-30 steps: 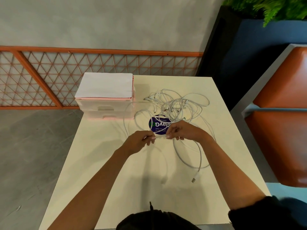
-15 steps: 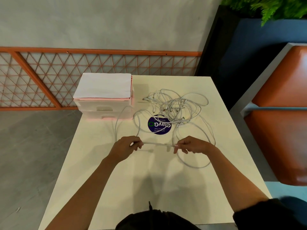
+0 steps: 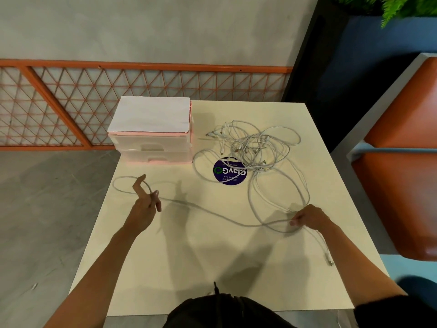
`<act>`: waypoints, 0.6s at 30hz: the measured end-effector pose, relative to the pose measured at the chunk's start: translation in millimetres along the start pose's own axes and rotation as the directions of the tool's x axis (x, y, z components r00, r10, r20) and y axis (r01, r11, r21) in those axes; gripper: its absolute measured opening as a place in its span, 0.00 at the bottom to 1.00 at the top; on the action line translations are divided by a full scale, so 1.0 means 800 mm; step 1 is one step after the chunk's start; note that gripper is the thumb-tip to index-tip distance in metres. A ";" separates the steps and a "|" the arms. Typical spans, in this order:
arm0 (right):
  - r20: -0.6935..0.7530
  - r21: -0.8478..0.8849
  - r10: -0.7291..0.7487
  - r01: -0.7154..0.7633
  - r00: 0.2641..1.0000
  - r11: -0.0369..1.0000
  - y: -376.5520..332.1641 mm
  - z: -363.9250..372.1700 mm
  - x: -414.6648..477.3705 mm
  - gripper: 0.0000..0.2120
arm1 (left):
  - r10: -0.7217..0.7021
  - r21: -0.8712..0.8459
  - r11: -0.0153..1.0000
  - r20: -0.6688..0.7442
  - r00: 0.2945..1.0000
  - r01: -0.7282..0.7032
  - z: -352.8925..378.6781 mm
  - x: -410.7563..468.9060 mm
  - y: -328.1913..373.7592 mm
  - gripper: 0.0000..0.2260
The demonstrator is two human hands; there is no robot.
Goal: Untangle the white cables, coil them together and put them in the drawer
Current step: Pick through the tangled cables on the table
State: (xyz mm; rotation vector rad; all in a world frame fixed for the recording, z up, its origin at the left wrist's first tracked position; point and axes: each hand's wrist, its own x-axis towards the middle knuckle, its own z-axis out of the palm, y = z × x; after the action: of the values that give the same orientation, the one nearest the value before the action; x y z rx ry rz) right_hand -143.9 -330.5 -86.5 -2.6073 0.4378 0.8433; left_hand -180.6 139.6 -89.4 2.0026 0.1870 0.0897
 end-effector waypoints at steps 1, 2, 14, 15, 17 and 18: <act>-0.042 -0.040 0.027 -0.029 0.999 0.999 -0.007 -0.001 -0.002 0.05 | -0.042 -0.026 0.999 -0.015 0.999 0.041 0.000 0.000 -0.002 0.23; -0.094 -0.091 0.050 -0.059 0.994 0.994 -0.017 -0.002 -0.005 0.07 | -0.073 -0.050 0.996 -0.017 0.997 0.072 0.000 -0.002 0.000 0.24; -0.143 0.493 -0.705 0.668 0.694 0.557 -0.248 0.053 -0.068 0.32 | -0.109 -0.282 0.929 0.416 0.903 0.242 0.001 -0.018 0.126 0.14; -0.140 0.493 -0.731 0.687 0.668 0.534 -0.267 0.057 -0.073 0.34 | -0.098 -0.287 0.926 0.441 0.892 0.243 -0.003 -0.018 0.129 0.15; -0.126 0.507 -0.768 0.706 0.628 0.495 -0.294 0.059 -0.080 0.34 | -0.086 -0.306 0.915 0.492 0.866 0.264 -0.012 -0.017 0.134 0.16; -0.123 0.507 -0.785 0.718 0.607 0.477 -0.305 0.060 -0.083 0.33 | -0.076 -0.327 0.903 0.519 0.851 0.280 -0.018 -0.017 0.135 0.17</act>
State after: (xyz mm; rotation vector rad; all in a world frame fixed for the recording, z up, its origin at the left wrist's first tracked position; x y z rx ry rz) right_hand -122.7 -81.8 -23.1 -1.8843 -0.4875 0.4600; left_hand -186.0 105.1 14.9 1.5333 0.0201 -0.4785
